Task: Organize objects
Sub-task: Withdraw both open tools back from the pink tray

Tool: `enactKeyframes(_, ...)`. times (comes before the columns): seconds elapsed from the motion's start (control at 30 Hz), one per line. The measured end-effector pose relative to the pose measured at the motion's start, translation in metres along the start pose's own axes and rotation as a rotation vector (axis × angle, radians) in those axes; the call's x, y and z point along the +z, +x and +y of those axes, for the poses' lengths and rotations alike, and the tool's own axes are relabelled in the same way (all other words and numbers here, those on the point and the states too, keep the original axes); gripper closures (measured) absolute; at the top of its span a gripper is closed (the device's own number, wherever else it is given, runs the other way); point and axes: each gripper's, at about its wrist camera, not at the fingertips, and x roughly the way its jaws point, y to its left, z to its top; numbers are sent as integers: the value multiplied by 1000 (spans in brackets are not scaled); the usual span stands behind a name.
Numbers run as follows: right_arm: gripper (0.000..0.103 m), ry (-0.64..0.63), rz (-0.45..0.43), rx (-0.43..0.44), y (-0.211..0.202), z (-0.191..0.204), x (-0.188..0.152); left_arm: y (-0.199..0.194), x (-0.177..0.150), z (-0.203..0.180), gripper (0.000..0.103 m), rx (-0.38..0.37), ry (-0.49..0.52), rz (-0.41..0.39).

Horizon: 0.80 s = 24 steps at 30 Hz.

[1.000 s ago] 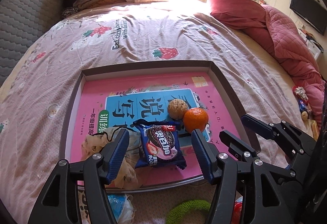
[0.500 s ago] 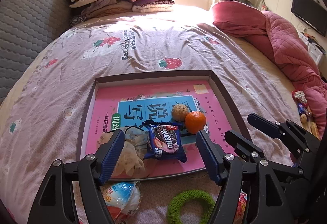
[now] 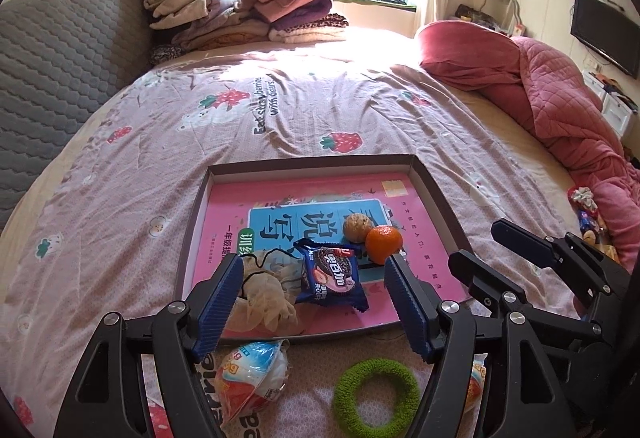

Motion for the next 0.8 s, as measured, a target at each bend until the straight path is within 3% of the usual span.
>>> enactKeyframes(0.8,50,15,-90,41,-43,12,8,-55,-14,10,29,42,-21,-83)
